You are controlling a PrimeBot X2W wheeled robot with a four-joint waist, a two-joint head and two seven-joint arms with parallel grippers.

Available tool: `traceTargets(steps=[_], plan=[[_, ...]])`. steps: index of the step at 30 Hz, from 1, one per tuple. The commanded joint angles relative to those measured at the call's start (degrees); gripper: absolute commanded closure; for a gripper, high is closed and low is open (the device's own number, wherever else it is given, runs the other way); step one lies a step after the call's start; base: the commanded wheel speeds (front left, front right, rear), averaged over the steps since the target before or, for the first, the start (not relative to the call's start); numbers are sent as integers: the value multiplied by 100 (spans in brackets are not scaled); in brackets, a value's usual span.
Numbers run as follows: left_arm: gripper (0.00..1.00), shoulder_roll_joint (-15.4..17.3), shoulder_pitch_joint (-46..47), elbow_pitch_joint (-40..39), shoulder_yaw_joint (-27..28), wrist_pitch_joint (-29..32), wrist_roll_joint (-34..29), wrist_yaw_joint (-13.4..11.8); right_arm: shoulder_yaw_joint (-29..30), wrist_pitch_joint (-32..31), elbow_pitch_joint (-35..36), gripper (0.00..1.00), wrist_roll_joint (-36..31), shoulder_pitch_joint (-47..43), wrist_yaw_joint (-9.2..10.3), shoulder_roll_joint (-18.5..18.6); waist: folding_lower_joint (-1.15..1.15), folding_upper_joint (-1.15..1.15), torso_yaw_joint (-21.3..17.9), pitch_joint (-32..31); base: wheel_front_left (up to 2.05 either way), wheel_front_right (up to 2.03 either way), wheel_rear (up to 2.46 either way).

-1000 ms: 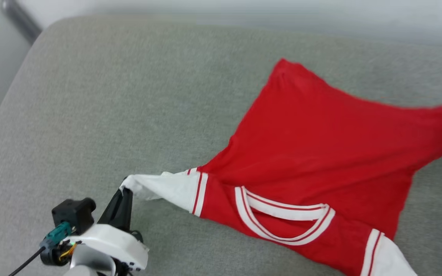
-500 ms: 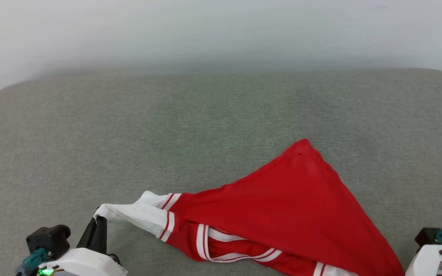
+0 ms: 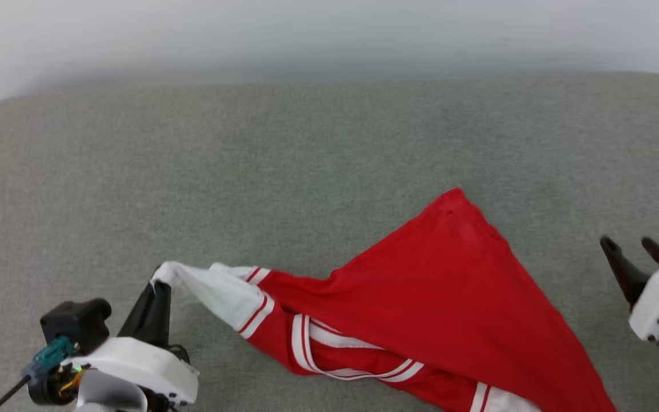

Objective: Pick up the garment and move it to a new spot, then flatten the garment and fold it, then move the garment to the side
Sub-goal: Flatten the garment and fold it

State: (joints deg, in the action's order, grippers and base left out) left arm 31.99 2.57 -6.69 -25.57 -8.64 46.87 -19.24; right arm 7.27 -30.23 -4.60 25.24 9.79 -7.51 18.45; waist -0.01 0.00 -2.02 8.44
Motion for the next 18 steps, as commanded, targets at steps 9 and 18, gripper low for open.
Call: traceTargets(steps=[9,18], plan=[[100,-142,855,-113,-171,74,-251,168,-1024,-819,-1045,0,56,1715,4,-34,1,0,508,890,0,0,0],[100,-371,1346,-35,-428,42,-400,364,-1565,-2047,-1623,0,-14,2786,4,-177,1,0,876,1354,0,0,0]])
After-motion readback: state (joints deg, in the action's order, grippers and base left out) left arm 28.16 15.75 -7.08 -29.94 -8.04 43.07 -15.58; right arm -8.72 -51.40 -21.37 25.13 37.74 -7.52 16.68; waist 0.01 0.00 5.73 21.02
